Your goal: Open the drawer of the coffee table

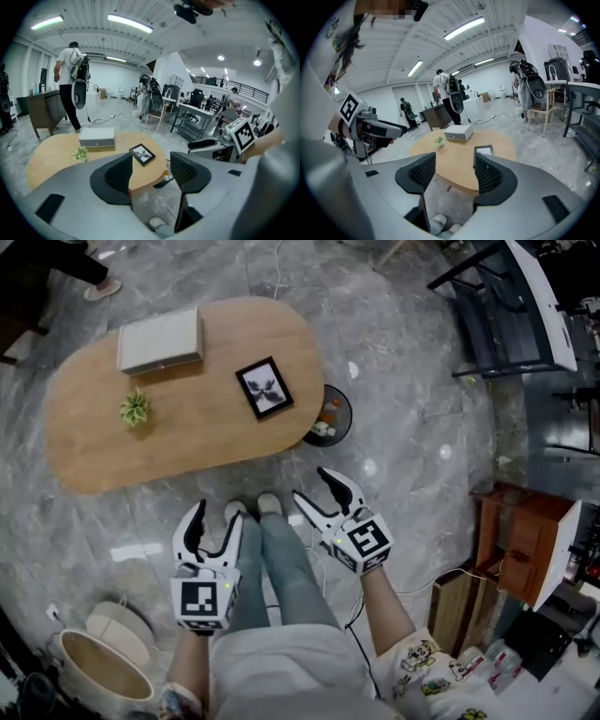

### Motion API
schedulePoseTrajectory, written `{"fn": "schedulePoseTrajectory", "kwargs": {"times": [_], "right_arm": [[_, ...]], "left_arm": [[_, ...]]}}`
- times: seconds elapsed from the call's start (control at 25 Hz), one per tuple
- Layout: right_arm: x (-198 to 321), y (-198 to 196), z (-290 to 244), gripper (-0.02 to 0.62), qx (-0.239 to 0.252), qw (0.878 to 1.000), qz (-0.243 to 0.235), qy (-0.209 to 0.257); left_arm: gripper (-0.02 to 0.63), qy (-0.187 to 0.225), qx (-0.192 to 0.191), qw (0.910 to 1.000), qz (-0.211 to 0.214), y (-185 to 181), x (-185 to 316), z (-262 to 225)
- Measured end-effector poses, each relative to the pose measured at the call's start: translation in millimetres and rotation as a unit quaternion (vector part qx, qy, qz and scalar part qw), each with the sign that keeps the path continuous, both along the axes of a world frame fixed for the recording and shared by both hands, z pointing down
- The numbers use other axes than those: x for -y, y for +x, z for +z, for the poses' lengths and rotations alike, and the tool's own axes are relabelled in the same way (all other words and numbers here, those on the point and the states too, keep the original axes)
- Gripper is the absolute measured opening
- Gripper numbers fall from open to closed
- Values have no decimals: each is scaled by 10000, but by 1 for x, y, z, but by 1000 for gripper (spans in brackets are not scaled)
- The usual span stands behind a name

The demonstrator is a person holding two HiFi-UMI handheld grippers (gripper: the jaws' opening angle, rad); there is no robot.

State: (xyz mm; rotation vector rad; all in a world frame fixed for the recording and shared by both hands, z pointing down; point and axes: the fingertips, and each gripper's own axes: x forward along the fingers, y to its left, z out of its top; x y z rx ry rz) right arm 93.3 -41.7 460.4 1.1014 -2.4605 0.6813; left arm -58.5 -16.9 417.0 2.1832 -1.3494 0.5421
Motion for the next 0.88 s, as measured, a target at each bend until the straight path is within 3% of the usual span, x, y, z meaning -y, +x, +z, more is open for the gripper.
{"fn": "schedulePoseTrajectory", "kwargs": {"times": [0.24, 0.48, 0.72, 0.88], "right_arm": [[3, 15, 66, 229, -87, 9997, 119, -204], [11, 29, 140, 229, -225, 9985, 248, -426], [19, 40, 197, 229, -448, 9977, 151, -482], [20, 41, 234, 229, -681, 9961, -154, -537]], "left_arm": [[230, -324, -61, 9989, 336, 30, 0, 61], [230, -327, -52, 9983, 480, 51, 5, 119], [230, -545, 15, 9961, 696, 71, -2, 170], [230, -645, 59, 9944, 835, 81, -5, 203]]}}
